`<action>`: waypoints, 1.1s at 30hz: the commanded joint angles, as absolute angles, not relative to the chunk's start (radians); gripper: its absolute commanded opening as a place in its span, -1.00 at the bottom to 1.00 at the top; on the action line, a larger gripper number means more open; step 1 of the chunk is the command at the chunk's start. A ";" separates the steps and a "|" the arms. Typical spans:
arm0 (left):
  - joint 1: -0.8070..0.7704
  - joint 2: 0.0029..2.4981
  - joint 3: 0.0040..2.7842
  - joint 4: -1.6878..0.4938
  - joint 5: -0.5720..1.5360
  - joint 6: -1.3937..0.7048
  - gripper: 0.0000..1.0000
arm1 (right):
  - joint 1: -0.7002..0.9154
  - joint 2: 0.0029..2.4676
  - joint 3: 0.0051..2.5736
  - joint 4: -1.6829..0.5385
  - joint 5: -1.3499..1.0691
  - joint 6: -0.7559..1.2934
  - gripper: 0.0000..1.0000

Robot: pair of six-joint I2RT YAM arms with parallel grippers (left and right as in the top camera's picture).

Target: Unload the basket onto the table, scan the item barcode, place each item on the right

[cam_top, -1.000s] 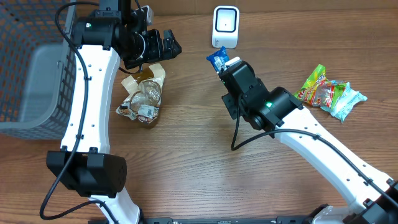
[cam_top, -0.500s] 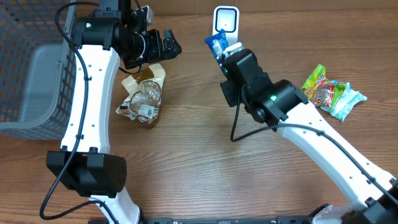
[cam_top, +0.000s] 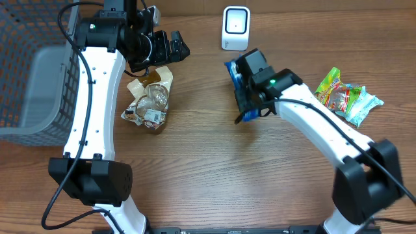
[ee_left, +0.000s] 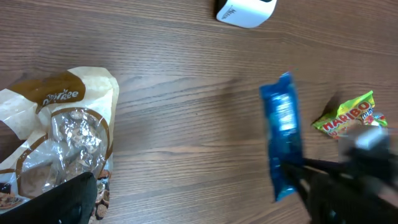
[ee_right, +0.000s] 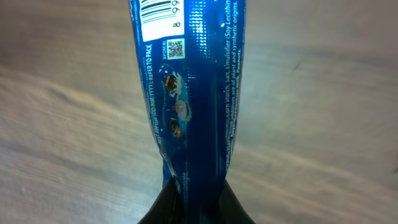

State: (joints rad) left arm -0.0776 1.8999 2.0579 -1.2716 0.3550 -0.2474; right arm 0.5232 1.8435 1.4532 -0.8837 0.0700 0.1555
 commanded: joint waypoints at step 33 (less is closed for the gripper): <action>-0.072 1.885 2.068 -1.271 0.347 -0.231 0.99 | 0.140 1.914 1.266 -0.947 -0.739 0.405 0.00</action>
